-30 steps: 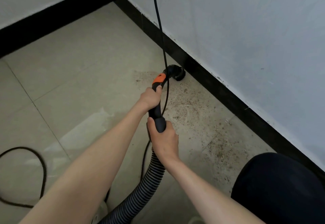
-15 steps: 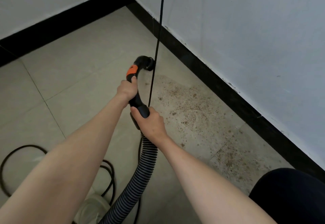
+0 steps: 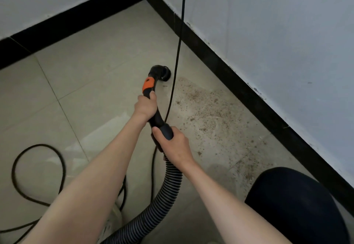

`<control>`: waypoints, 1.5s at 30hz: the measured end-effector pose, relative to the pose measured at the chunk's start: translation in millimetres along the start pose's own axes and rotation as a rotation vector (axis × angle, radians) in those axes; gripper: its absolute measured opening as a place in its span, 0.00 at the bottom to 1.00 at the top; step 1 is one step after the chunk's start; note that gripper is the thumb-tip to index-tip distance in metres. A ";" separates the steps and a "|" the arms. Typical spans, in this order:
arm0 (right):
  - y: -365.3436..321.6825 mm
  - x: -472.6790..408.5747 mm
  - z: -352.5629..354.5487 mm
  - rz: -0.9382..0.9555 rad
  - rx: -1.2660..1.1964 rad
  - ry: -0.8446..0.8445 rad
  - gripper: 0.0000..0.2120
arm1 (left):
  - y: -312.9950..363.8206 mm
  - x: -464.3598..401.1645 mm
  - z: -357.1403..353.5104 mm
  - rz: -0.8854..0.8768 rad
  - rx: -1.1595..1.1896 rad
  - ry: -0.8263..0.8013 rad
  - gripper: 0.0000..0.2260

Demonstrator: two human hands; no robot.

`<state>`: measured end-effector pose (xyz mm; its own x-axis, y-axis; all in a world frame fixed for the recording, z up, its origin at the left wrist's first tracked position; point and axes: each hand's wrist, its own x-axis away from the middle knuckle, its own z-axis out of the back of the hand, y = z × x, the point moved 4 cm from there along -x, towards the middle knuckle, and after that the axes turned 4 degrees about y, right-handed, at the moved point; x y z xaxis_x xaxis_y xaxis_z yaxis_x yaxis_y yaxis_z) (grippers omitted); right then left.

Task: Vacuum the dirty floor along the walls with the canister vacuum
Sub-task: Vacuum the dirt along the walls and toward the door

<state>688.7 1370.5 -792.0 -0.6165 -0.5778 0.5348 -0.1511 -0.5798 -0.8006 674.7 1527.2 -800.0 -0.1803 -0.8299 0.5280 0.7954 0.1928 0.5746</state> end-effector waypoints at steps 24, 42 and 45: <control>-0.7 8.9 -12.2 -0.007 -0.062 0.042 0.15 | 5.1 8.4 5.5 -0.070 -0.105 -0.011 0.25; 20.8 43.6 -13.0 -0.041 0.003 0.038 0.19 | -25.7 40.5 7.8 0.003 -0.079 -0.014 0.23; 21.7 49.4 -3.7 -0.059 -0.003 0.084 0.20 | -15.4 46.8 -4.5 -0.025 -0.104 -0.079 0.24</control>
<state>652.1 1331.5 -783.9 -0.6695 -0.4924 0.5562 -0.1908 -0.6097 -0.7693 656.6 1483.0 -787.0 -0.2424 -0.7890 0.5646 0.8449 0.1144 0.5226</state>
